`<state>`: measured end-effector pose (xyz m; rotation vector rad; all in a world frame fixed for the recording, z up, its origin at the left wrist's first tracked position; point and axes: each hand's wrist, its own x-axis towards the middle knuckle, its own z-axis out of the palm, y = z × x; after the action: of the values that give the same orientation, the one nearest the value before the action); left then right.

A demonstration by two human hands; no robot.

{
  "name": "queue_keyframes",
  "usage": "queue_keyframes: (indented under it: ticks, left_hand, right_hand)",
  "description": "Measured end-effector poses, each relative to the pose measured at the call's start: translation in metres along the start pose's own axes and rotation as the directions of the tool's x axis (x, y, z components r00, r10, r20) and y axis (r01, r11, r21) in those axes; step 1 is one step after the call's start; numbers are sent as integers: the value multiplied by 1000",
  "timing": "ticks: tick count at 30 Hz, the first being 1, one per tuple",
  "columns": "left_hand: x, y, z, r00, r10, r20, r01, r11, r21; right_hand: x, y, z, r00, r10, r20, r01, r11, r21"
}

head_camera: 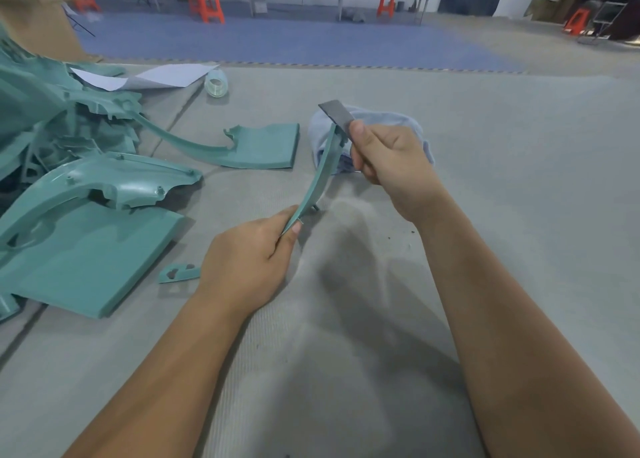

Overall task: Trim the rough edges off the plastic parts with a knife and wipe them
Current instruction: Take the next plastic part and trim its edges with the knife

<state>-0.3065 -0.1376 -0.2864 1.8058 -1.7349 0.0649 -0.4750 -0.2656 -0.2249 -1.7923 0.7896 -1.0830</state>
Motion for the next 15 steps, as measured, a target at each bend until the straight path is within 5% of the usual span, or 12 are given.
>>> queue_keyframes:
  ticks: [15]
  left_hand:
    - [0,-1,2,1000,-24,-4,24,1000,13]
  right_hand:
    - [-18,11,-3,971,33,237,1,990,-140]
